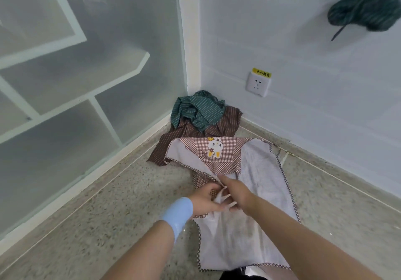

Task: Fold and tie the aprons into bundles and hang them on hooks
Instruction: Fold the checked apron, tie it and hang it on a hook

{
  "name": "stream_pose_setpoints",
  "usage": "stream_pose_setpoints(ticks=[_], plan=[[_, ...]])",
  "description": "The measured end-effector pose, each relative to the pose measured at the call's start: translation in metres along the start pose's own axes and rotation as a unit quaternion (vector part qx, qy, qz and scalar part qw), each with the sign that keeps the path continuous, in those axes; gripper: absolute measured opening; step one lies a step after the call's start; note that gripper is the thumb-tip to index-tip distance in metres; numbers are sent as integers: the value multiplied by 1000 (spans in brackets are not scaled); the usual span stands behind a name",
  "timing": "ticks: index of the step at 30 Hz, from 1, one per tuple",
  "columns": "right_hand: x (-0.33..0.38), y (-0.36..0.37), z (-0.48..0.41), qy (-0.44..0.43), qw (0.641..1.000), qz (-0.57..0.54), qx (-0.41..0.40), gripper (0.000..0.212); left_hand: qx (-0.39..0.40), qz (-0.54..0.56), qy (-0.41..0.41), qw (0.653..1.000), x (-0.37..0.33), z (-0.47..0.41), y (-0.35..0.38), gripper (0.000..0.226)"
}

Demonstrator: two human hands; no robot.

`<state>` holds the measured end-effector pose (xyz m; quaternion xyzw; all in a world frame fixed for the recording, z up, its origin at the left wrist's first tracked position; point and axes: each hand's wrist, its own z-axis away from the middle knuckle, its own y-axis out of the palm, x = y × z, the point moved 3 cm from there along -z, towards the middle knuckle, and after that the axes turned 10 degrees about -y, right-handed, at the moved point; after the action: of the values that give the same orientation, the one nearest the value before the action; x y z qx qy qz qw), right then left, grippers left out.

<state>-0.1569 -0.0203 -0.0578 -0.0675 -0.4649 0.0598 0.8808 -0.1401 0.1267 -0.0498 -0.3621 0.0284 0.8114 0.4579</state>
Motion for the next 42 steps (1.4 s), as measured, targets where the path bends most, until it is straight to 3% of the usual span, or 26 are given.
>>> stream_pose_setpoints(ticks=[2,6,10,12,14,16,18,22,26,29,33,36,39,42], plan=[[-20,-20,0,4,998,47,-40,41,47,-71,-29,996,-8,-14,31,80],[-65,-41,-1,27,980,196,-40,21,161,-112,-110,974,0,-33,65,66],[-85,-41,-9,31,933,358,-33,18,32,-237,-94,966,6,-45,44,41],[-82,-42,-15,-12,890,450,-76,38,-53,-221,-86,970,10,-52,25,27],[-68,-40,-21,-108,848,511,-90,53,-117,-164,-98,975,13,-60,4,22],[-50,-32,-30,-218,807,547,-49,59,-161,-120,-117,973,17,-69,-14,31],[-42,-24,-45,-272,783,559,29,65,-197,-80,-125,969,20,-80,-31,46],[-40,-11,-75,-239,774,571,135,73,-262,-1,-170,950,27,-98,-59,67],[-36,-13,-101,-202,742,625,135,68,-270,11,-225,936,36,-119,-82,74],[-32,-13,-111,-206,750,622,89,72,-270,-12,-264,926,42,-133,-89,67],[-27,0,-123,-229,768,595,63,72,-256,-67,-302,916,40,-141,-93,31],[-20,7,-129,-253,771,580,77,78,-272,-113,-246,923,25,-145,-104,31],[-11,10,-131,-253,799,540,83,97,-230,49,-140,962,6,-142,-110,25],[12,13,-128,-298,886,353,36,104,-127,155,-88,976,-22,-134,-110,17]])
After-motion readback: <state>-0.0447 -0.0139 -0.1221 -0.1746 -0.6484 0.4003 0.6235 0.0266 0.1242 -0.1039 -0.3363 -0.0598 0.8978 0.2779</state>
